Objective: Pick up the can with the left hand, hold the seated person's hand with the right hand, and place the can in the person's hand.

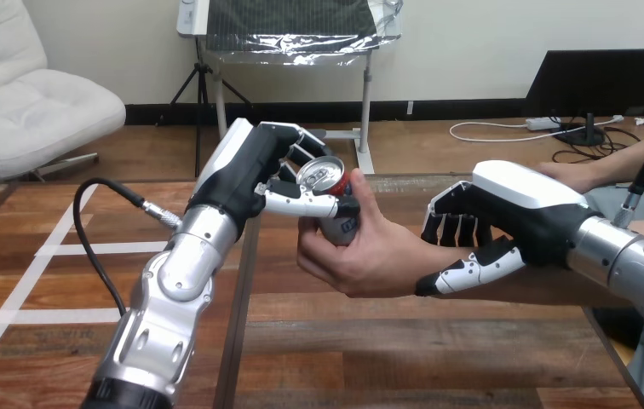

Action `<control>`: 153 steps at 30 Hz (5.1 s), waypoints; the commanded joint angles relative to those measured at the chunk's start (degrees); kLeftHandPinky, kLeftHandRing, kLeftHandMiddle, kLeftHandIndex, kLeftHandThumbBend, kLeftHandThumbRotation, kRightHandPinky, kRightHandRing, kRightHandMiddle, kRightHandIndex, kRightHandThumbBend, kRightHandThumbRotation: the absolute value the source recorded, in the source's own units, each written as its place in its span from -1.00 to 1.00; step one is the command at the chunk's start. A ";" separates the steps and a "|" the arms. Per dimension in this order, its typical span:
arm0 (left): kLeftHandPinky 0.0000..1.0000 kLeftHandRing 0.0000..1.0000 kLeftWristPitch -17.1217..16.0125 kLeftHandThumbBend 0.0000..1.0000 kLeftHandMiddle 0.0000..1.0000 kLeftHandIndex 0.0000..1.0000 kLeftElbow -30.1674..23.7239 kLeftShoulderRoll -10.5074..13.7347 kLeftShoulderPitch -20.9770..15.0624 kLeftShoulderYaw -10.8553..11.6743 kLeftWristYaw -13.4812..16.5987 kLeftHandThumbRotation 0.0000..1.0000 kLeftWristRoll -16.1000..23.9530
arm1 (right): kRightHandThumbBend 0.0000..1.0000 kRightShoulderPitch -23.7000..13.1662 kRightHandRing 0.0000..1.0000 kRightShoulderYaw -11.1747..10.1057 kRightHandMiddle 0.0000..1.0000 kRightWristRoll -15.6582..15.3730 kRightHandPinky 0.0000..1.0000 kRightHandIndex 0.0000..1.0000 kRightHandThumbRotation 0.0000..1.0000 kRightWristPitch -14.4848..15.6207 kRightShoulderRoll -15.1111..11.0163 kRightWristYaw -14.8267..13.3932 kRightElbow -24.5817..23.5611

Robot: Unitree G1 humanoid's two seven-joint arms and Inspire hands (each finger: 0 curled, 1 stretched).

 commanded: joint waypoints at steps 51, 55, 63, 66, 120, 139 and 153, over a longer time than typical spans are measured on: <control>-0.51 -0.36 -4.59 0.30 -0.22 -0.05 3.63 -4.47 -3.38 -6.97 -1.37 -1.00 1.80 | 0.52 3.10 -0.15 -2.16 -0.03 0.85 -0.28 0.06 -0.09 0.21 0.53 1.10 -2.26; -0.36 -0.19 -3.43 0.33 -0.08 0.02 2.46 -4.33 -2.91 -6.76 -2.37 -1.00 1.22 | 0.60 3.03 -0.14 -2.07 -0.02 1.22 -0.27 0.08 -0.06 0.52 0.21 2.33 -2.34; -0.09 0.09 -0.82 0.39 0.18 0.22 -0.91 -3.40 -1.86 -6.72 -4.59 -0.63 1.23 | 0.74 2.75 -0.09 -2.37 0.03 2.71 -0.24 0.13 0.08 0.34 -0.63 6.32 -2.09; 0.05 0.25 0.01 0.41 0.34 0.37 -2.38 -3.07 -1.34 -6.53 -5.19 -0.33 1.27 | 0.81 2.75 -0.04 -2.54 0.08 3.28 -0.21 0.18 0.19 0.47 -1.04 7.60 -2.12; 0.36 0.58 6.66 0.13 0.59 0.52 -37.26 -2.49 18.14 -1.74 -3.19 0.31 -0.67 | 1.00 15.50 0.74 -10.94 0.80 11.88 0.41 0.83 0.96 0.40 -0.22 8.19 -11.32; 0.30 0.55 3.64 -0.08 0.56 0.48 -44.25 -3.40 26.10 0.17 -1.35 0.15 -2.99 | 1.00 24.14 0.77 -16.60 0.83 16.24 0.53 0.85 1.00 2.46 7.44 -2.93 -17.67; 0.12 0.41 0.05 -0.44 0.44 0.38 -46.97 -4.89 30.77 1.45 3.37 0.15 -3.95 | 0.88 26.38 0.76 -19.35 0.80 22.67 0.60 0.81 1.00 -3.22 13.49 -6.83 -17.11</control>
